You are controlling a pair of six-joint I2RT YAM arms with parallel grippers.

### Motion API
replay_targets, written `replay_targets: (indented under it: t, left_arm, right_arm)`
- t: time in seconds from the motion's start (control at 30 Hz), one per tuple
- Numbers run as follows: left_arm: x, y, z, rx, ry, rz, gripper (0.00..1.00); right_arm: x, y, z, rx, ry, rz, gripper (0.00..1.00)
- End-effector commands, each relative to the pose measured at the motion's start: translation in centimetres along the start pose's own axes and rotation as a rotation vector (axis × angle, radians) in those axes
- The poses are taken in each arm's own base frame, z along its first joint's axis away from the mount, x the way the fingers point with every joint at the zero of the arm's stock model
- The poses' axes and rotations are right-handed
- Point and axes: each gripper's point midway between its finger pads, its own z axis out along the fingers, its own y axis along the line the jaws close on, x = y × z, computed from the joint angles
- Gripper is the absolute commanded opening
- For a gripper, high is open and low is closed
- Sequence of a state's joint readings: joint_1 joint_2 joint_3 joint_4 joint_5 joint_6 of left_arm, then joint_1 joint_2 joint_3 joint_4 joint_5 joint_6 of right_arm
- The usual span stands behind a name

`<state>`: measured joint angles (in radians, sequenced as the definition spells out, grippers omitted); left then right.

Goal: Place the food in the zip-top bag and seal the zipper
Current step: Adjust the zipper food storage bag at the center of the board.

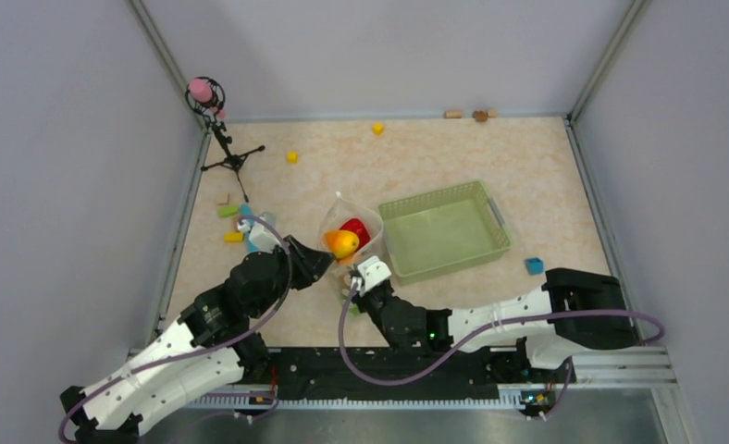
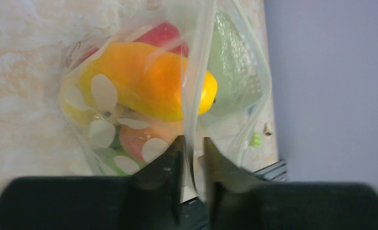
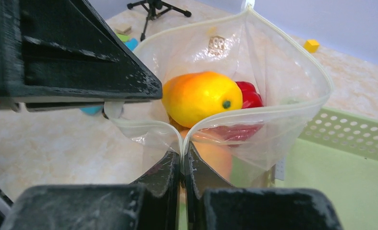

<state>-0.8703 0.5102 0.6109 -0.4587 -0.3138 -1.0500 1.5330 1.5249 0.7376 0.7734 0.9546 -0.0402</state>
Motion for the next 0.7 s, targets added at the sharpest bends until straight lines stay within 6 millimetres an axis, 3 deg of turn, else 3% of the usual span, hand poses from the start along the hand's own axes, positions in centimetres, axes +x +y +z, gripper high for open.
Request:
replay_targets:
  t: [0.0,0.03,0.1,0.23,0.33,0.5,0.67]
  left_arm:
    - [-1.1,-1.9,0.1,0.047,-0.027,0.043,0.42]
    - [-1.7,-1.7,-0.1,0.028,-0.047,0.060,0.65]
    - [-2.9,-1.2,-0.3,-0.008,-0.094,0.096,0.90]
    - [-5.3,-0.5,-0.6,-0.068,-0.206,0.147,0.97]
    - [-6.4,-0.1,-0.6,-0.104,-0.262,0.133,0.97]
    - [-8.1,-1.5,-0.6,-0.088,-0.319,0.190,0.97]
    - [-8.1,-2.1,0.9,-0.104,-0.303,0.284,0.98]
  right_arm:
    - [-0.7,-2.4,-0.1,-0.001,-0.032,0.058,0.00]
    - [-0.2,-2.8,-0.3,-0.006,-0.015,0.037,0.00]
    - [0.5,-3.5,-0.5,-0.012,0.024,0.005,0.00]
    - [0.9,-5.3,-1.0,-0.022,0.083,-0.062,0.00]
    - [0.1,-9.0,-1.0,0.086,0.085,-0.133,0.00]
    - [-1.2,-14.4,-0.9,0.190,0.074,-0.175,0.00]
    - [-1.6,-19.5,-1.0,0.271,0.050,-0.180,0.00]
